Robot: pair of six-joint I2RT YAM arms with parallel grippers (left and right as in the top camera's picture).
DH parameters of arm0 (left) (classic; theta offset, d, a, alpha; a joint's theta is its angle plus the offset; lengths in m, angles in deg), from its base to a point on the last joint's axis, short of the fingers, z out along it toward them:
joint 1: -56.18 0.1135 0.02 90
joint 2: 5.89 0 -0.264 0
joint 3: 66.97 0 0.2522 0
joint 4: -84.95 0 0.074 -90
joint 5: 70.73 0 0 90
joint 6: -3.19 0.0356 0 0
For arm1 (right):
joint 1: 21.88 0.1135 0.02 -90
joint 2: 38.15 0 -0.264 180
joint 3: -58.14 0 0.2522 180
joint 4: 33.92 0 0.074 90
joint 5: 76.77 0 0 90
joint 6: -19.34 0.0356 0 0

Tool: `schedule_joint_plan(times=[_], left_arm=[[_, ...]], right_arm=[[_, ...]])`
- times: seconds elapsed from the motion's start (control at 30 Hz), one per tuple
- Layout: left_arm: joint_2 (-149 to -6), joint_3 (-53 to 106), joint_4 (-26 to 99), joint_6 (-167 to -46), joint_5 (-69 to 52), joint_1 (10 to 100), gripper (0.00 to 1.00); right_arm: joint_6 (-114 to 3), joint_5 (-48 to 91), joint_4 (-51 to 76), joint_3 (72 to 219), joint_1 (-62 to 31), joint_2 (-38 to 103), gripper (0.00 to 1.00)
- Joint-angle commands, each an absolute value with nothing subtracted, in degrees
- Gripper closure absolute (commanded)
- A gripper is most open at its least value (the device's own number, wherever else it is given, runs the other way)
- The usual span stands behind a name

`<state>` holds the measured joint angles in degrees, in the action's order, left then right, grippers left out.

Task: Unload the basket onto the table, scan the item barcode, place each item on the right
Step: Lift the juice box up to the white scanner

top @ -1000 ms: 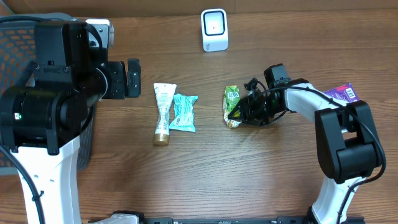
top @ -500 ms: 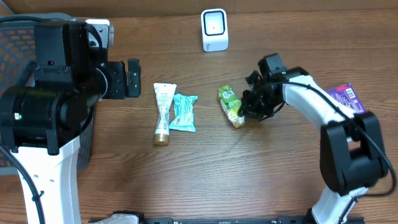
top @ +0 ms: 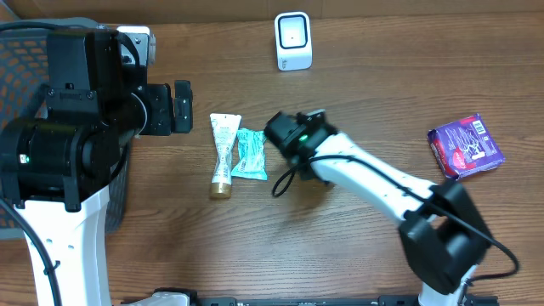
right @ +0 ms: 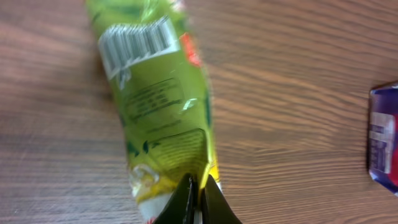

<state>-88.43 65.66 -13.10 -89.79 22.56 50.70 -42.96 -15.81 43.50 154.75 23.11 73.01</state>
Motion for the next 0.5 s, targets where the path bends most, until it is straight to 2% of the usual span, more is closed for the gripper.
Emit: schedule_joint_plan(times=[0.0,0.13,0.17,0.27,0.47], left_arm=[[-88.39,66.14,-13.03,-89.35,22.69,51.16,0.00],[-88.39,66.14,-13.01,-89.35,22.69,51.16,0.00],[-88.39,66.14,-13.03,-89.35,22.67,51.16,0.00],[-88.39,66.14,-13.03,-89.35,22.69,51.16,0.00],[-88.39,66.14,-13.03,-89.35,22.69,51.16,0.00]], right_arm=[[-42.19,-17.58,42.53,154.33,27.59,75.78,0.95],[-44.14,-17.55,40.28,154.33,30.85,76.09,0.85],[-44.09,-17.14,39.69,154.36,31.57,76.09,0.69],[-43.98,-11.54,38.18,154.38,31.41,76.09,0.43],[-44.38,1.29,38.71,158.25,24.73,73.25,0.30]])
